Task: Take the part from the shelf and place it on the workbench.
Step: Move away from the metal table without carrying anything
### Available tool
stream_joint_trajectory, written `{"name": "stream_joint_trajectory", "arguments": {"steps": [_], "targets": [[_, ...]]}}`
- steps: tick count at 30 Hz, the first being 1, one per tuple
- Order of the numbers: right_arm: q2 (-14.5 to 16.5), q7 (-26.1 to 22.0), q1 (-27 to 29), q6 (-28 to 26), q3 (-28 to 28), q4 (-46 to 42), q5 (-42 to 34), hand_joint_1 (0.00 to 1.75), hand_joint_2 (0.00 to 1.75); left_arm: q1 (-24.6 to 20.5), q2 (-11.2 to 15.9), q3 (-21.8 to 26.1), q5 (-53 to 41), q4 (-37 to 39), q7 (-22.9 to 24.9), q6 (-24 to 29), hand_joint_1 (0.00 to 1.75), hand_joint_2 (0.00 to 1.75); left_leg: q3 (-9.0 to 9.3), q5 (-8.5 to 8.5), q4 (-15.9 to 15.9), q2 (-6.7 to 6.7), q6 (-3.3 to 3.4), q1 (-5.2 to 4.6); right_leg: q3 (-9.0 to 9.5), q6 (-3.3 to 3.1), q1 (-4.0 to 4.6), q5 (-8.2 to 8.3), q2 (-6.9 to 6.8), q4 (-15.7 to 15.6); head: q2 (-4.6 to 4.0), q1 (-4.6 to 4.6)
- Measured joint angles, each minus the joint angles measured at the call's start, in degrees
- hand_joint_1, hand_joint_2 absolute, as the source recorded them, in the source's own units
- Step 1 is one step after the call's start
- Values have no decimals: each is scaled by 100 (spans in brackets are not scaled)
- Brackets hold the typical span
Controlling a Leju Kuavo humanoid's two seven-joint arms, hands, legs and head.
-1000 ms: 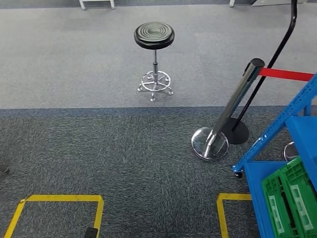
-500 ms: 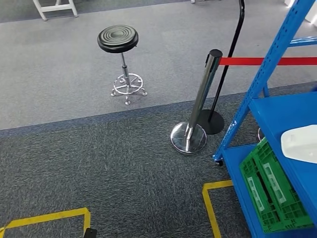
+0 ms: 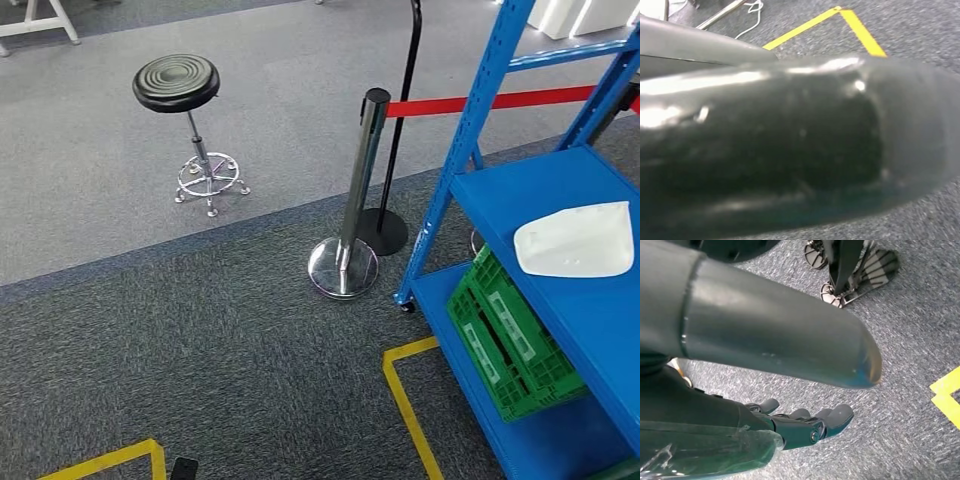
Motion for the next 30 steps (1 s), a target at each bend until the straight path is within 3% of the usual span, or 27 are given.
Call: {"name": "stream_joint_trajectory", "arguments": {"steps": [2,4,6,8,10,11,12,14,15,16,18,20,22,24,26,27,28,30], "targets": [[-2,0,-24,0,1,0,8,0,0,-4,2,9,-1,0,-1,0,0,0,6,-30,43,108,-54,-43,147,-93,19,19,-104,-260,0,-9],[-2,1,-14,1,1,1,9,0,0,-16,4,15,-3,0,-2,0,0,0,22,-58,65,166,-99,-37,136,-180,11,41,27,-257,0,-21],[-2,5,-5,1,-1,1,11,0,0,-25,5,16,-7,0,-4,0,0,0,-55,-258,290,-62,-169,-2,125,-244,-9,71,143,-267,0,-36],[-2,9,-20,1,-3,1,16,0,0,-11,5,19,-9,0,-7,0,0,0,-333,-649,939,-351,-220,30,105,-290,-14,94,277,-269,0,-58],[-2,8,-25,2,-3,1,21,0,0,11,5,24,-9,0,-7,0,0,0,-627,-882,1575,-417,-223,38,90,-309,-9,105,430,-266,0,-60],[-3,8,-16,3,-3,1,24,0,0,16,6,27,-9,0,-7,0,0,0,-676,-835,1658,-424,-210,38,91,-312,-6,108,507,-265,0,-59],[-3,11,-8,3,-3,1,28,0,0,17,8,29,-9,0,-8,0,0,0,-626,-677,1526,-443,-187,38,97,-311,-2,110,583,-264,0,-58],[-3,19,-3,5,-3,1,35,0,0,15,13,32,-9,0,-14,0,0,0,-381,-260,954,-548,-120,34,115,-304,5,115,713,-264,0,-60],[1,23,-5,7,-3,1,37,0,0,15,19,33,-9,0,-18,1,0,0,-249,-101,647,-676,-76,31,117,-296,3,119,764,-264,0,-57],[4,25,-11,10,-3,2,38,0,0,16,25,34,-9,0,-21,2,0,0,-161,-17,431,-789,-39,34,109,-283,7,124,814,-259,0,-57],[11,26,-21,16,-3,3,40,0,0,9,36,37,-9,0,-29,4,0,0,-70,-3,179,-906,10,32,56,-229,0,147,915,-250,0,-63],[10,27,-12,17,-3,3,42,0,0,-6,33,38,-10,0,-38,4,0,0,-46,-15,78,-814,17,48,-5,-150,-10,177,1001,-260,0,-72],[8,28,6,17,-4,3,43,0,0,-14,31,43,-10,0,-47,5,0,0,-21,31,-15,-690,38,76,-109,-89,4,75,851,-122,0,-48],[7,30,-1,18,-5,3,45,0,0,-7,31,48,-11,0,-54,5,0,0,-11,56,-59,-538,62,71,-390,-53,13,-264,568,452,0,-11],[5,31,-10,21,-5,3,49,0,0,6,32,49,-11,0,-57,4,0,0,-23,56,-56,-378,69,52,-714,-22,2,-575,441,1157,0,4],[4,31,-4,22,-5,3,51,0,0,9,34,50,-11,0,-57,3,0,0,-25,55,-54,-303,68,46,-770,-10,-1,-597,416,1305,0,3],[2,31,5,24,-5,3,54,0,0,5,35,51,-11,0,-57,3,0,0,-25,52,-52,-233,64,44,-712,-2,-3,-511,391,1231,0,5],[-7,28,16,27,-7,3,60,0,0,-6,33,52,-11,0,-58,3,0,0,-11,37,-42,-115,41,42,-296,-4,-4,-163,249,530,0,6]]}}
